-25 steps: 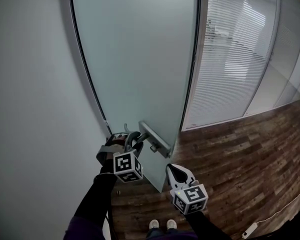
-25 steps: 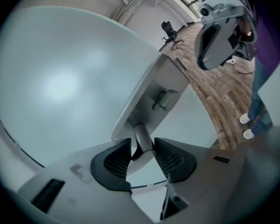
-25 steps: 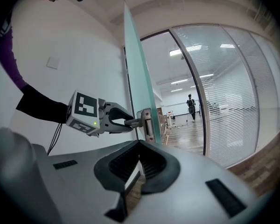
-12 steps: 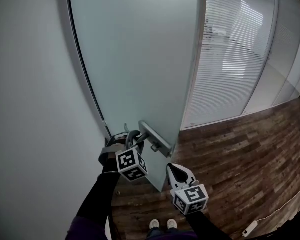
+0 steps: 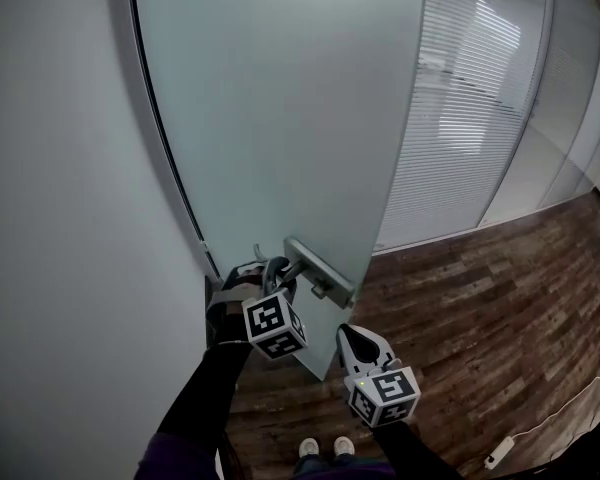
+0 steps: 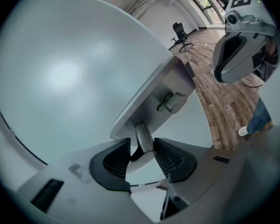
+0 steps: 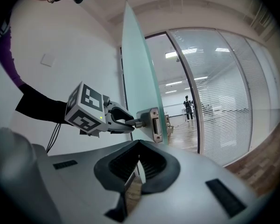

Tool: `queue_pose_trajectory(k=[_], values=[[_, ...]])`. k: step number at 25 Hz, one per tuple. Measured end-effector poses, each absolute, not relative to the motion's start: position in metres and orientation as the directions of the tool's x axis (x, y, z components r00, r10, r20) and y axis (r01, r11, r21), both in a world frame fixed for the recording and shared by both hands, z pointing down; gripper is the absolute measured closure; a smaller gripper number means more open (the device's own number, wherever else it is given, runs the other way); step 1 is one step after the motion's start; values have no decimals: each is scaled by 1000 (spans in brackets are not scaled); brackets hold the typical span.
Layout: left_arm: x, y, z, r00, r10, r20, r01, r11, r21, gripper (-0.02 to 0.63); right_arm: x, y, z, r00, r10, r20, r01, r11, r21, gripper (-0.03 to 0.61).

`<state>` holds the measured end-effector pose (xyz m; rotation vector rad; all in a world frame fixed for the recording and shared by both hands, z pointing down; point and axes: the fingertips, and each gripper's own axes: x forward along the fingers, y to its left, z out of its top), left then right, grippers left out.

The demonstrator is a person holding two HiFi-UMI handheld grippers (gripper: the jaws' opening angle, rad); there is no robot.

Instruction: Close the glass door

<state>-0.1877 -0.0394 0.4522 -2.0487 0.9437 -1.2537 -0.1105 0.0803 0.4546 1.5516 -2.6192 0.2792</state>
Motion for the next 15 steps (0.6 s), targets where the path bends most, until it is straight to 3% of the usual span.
queue_pose_trajectory(k=[15], values=[[-154, -73, 468, 289, -808, 513, -290, -585, -757, 463, -94, 53, 471, -458, -876, 150, -889, 446, -104, 588]])
